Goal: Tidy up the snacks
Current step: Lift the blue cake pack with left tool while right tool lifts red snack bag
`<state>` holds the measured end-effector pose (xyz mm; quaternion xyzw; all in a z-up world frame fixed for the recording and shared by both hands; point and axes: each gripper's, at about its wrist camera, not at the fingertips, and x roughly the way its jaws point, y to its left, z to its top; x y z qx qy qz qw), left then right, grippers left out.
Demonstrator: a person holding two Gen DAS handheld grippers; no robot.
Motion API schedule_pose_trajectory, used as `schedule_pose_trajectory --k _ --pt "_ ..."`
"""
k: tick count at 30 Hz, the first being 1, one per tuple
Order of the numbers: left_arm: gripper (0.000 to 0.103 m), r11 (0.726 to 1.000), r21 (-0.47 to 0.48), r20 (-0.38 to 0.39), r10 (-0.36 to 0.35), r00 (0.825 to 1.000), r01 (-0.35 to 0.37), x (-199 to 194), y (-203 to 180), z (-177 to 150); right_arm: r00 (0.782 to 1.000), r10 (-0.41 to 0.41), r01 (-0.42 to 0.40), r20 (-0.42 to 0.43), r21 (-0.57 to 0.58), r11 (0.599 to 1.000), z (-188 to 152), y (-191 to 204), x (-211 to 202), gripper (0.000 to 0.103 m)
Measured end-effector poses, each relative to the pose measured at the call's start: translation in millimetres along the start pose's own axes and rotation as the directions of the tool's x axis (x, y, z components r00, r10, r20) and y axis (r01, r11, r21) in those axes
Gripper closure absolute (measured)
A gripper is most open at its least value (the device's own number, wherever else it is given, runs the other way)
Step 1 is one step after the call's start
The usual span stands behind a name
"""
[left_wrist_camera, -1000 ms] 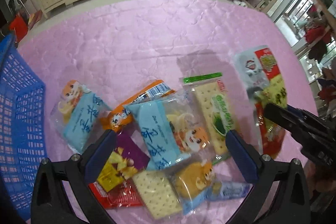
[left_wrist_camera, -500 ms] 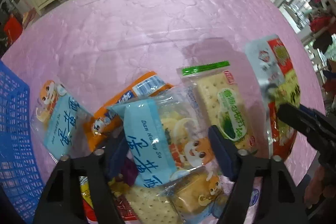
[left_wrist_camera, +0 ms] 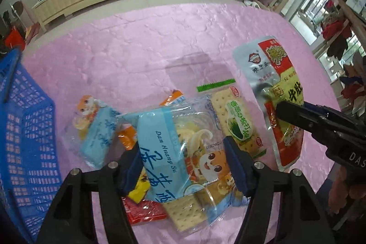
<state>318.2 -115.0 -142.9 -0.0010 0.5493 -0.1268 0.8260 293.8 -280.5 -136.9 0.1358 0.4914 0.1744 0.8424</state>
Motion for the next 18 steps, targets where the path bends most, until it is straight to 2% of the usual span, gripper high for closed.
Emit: schedule_pose_trajectory --k 6,12,18 --pt "0.039 0.998 -0.06 0.046 -0.015 0.999 0.017 -26.0 29.5 -8.4 1.0 0.002 -0.001 0.017 -0.054 0.999 4.1 34.0 -15.7 0.063" --pt "0.039 0.997 -0.077 0.128 -0.015 0.992 0.025 -74.4 50.2 -18.5 0.999 0.005 0.0 0.04 -0.119 0.993 6.9 73.5 -31.6 0.063" --pt "0.039 0.997 -0.081 0.19 0.03 0.981 -0.014 -119.0 72.8 -33.3 0.998 0.04 -0.03 0.057 -0.156 0.987 9.3 115.3 -39.9 0.063"
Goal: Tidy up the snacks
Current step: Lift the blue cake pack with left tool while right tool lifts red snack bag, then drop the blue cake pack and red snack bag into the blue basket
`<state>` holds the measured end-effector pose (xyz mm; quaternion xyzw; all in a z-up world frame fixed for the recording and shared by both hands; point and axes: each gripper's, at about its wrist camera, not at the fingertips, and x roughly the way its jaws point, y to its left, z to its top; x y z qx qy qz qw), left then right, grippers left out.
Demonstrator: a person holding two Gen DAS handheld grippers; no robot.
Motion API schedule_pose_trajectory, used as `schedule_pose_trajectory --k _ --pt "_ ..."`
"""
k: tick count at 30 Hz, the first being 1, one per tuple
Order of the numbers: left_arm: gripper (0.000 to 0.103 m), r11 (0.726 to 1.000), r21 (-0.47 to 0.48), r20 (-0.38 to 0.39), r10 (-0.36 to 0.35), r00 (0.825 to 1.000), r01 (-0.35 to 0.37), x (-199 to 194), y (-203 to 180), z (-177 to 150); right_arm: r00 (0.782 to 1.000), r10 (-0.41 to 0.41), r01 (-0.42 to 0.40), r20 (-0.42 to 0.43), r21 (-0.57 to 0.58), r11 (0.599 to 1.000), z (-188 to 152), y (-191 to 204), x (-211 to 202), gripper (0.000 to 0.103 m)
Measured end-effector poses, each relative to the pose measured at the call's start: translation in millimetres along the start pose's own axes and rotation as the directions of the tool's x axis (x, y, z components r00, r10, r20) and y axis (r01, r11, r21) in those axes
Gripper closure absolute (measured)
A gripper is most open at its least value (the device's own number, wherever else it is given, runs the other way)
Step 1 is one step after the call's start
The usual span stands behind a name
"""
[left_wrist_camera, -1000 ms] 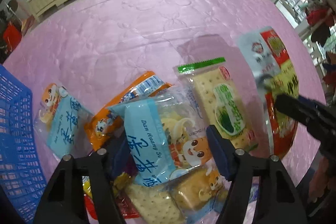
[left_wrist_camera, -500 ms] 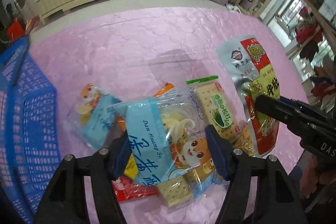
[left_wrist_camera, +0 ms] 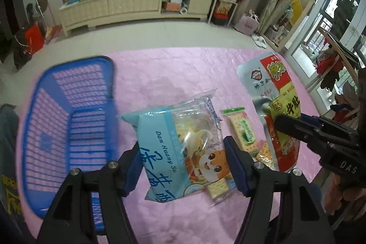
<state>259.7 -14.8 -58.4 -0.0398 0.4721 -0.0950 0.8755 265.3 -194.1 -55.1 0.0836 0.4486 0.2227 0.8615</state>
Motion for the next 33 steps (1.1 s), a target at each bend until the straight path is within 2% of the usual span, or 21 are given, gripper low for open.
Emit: schedule_pose_trajectory --k 10,15,20,25,29,33 --pt "0.039 1.0 0.007 0.043 0.027 0.999 -0.027 -47.8 56.9 -6.2 0.999 0.036 -0.036 0.016 -0.034 0.999 11.1 63.6 2.3 0.063" --pt "0.039 0.998 0.018 0.064 0.051 0.997 -0.052 -66.4 79.4 -2.3 0.999 0.052 -0.051 0.018 -0.057 0.997 18.3 93.9 14.2 0.063" --pt "0.039 0.996 0.029 0.083 0.077 0.994 -0.08 -77.2 102.5 6.6 0.997 0.07 -0.071 -0.016 -0.066 0.995 30.7 115.8 36.2 0.063" --pt "0.039 0.997 0.007 0.07 0.08 0.994 -0.081 -73.4 127.8 15.6 0.995 0.077 -0.08 -0.056 -0.06 0.995 42.5 127.5 61.0 0.063" --pt "0.039 0.994 0.016 0.046 0.11 0.993 -0.111 -59.2 143.7 22.0 0.992 0.074 -0.079 -0.1 -0.042 0.996 49.8 134.3 85.2 0.063" --pt "0.039 0.994 0.01 0.012 0.104 0.994 -0.105 -42.2 160.0 29.3 0.989 0.056 -0.06 -0.135 -0.026 0.998 58.0 139.9 108.2 0.063"
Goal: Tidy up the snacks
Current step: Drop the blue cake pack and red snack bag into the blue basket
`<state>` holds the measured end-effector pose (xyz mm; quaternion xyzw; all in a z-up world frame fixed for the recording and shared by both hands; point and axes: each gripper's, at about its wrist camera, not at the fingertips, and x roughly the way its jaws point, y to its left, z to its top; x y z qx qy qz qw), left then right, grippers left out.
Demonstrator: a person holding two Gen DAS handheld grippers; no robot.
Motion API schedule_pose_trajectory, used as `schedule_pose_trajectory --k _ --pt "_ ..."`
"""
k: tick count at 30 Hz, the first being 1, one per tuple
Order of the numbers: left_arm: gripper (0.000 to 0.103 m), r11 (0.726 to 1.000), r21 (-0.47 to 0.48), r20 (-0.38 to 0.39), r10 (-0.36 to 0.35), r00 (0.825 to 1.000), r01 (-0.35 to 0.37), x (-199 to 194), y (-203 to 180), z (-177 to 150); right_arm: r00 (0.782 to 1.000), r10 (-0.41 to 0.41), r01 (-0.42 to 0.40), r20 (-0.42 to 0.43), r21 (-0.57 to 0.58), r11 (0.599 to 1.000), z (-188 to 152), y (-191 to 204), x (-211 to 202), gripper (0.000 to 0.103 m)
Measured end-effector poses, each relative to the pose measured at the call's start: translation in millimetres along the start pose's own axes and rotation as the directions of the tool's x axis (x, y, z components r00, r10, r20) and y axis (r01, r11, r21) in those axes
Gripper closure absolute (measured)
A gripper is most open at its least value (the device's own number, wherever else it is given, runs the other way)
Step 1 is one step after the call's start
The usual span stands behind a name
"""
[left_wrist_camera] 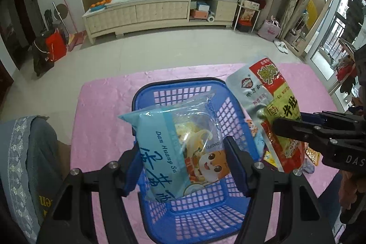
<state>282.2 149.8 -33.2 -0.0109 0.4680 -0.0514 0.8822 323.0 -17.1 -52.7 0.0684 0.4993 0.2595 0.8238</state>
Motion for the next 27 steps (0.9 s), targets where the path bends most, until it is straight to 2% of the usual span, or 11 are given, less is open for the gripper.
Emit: schedule_pose_trajectory --k 5,11,16,27 --pt "0.039 0.999 -0.009 -0.025 -0.042 0.999 0.042 14.1 11.8 3.4 0.998 0.008 -0.003 -0.057 0.081 0.997 12.8 4.1 27.8 0.063" --pt "0.039 0.999 -0.013 -0.044 -0.052 0.998 0.051 30.2 19.4 2.7 0.997 -0.043 0.047 -0.067 0.054 0.997 20.4 13.6 38.3 0.063" --pt "0.039 0.996 -0.036 -0.049 -0.082 0.995 0.08 40.1 25.5 8.4 0.996 -0.042 0.049 -0.083 0.083 0.995 26.6 13.2 47.9 0.063" --pt "0.038 0.999 -0.006 -0.049 -0.045 0.998 0.045 44.6 26.6 14.8 0.991 -0.072 0.081 -0.109 0.074 0.994 33.1 18.3 62.2 0.061"
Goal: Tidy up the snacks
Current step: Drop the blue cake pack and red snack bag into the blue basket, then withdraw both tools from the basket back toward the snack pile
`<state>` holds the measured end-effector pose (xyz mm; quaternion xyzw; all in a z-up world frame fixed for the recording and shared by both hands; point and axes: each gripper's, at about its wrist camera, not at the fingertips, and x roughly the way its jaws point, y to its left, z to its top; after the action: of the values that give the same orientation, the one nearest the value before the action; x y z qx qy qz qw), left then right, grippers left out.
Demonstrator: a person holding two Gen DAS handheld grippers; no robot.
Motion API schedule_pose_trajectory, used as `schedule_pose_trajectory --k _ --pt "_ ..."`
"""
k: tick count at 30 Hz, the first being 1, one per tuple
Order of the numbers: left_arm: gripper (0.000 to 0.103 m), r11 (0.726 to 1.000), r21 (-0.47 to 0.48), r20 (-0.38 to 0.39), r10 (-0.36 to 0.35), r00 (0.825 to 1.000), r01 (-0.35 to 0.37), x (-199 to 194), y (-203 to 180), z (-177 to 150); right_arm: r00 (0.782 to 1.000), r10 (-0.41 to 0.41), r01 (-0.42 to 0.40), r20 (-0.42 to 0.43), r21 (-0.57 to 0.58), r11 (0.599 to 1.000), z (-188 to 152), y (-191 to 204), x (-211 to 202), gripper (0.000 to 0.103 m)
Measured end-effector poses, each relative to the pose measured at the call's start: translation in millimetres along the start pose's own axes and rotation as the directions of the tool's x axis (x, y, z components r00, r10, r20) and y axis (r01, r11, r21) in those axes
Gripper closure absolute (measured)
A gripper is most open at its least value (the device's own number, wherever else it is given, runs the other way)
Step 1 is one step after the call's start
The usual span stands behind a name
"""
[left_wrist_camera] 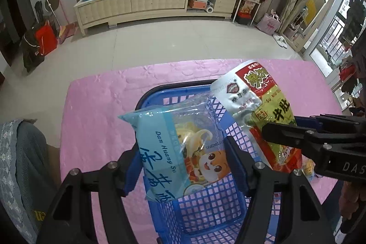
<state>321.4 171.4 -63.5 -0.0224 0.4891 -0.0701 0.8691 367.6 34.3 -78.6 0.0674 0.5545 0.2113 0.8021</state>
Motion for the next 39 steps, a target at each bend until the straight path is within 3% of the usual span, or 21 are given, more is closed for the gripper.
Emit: schedule_pose_trajectory --k 2,6,11,25,39 --pt "0.037 1.0 -0.003 0.01 0.002 1.0 -0.002 -0.6 -0.3 0.4 1.0 -0.011 0.011 -0.005 0.0 1.0 1.3 1.2 1.6 0.054" --pt "0.025 1.0 0.006 0.034 -0.003 0.999 0.003 -5.8 -2.1 -1.5 0.999 -0.032 0.032 0.01 0.004 0.999 4.9 -1.5 -1.6 0.041" --pt "0.024 1.0 0.021 0.037 0.003 0.999 -0.004 -12.1 -9.0 -2.6 0.997 -0.077 0.077 0.019 -0.004 0.997 0.4 -9.9 -8.1 0.029" --pt "0.024 0.999 0.053 0.051 0.003 0.999 -0.005 -42.5 -49.9 -13.2 0.994 -0.089 0.09 0.057 -0.01 0.996 -25.6 -39.6 -58.5 0.026" --pt "0.021 0.988 0.148 0.077 0.019 0.997 -0.03 -71.4 -129.0 -25.0 0.99 -0.099 0.099 0.102 0.0 0.995 -69.6 -88.7 -125.9 0.026"
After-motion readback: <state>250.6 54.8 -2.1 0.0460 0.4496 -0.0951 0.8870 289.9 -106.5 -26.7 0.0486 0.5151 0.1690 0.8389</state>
